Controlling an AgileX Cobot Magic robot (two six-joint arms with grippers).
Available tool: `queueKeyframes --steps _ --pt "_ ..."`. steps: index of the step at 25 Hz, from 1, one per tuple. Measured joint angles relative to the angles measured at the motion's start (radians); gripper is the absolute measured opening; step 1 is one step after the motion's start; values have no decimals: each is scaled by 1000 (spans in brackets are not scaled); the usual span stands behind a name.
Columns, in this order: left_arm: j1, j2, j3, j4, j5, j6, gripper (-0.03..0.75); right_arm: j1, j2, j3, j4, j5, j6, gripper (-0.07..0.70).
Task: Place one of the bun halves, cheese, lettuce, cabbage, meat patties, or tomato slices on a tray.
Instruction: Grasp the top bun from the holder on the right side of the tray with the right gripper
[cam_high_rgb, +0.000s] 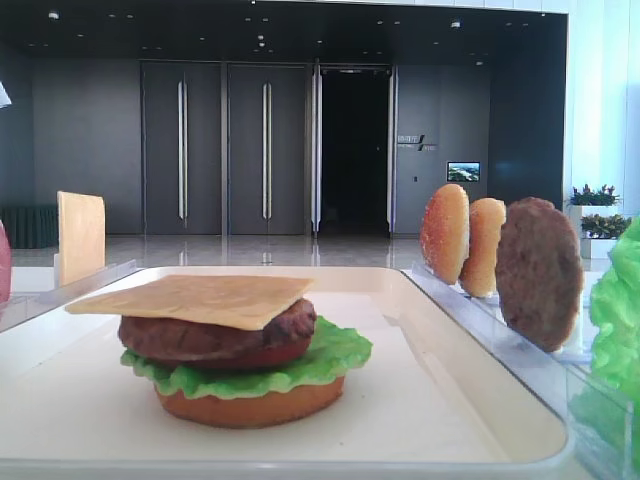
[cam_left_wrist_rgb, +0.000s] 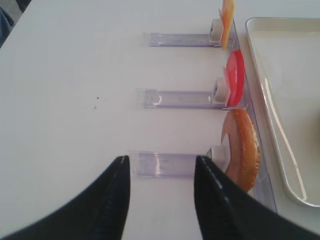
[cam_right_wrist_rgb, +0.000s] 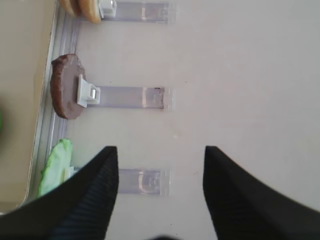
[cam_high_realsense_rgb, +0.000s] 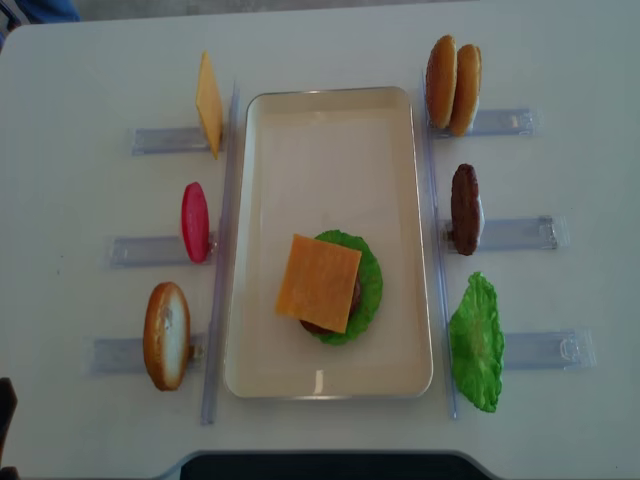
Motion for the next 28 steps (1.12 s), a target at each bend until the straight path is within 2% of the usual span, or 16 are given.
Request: queueKeyframes --steps 9,14,22,28 --pt "0 0 0 0 0 0 327 0 414 -381 1 7 0 397" --pt "0 0 0 0 0 0 327 0 561 -524 1 7 -1 397" --pt "0 0 0 0 -1 0 327 0 712 -638 1 8 -21 397" --pt "0 0 0 0 -1 0 327 0 757 -664 1 8 -29 397"
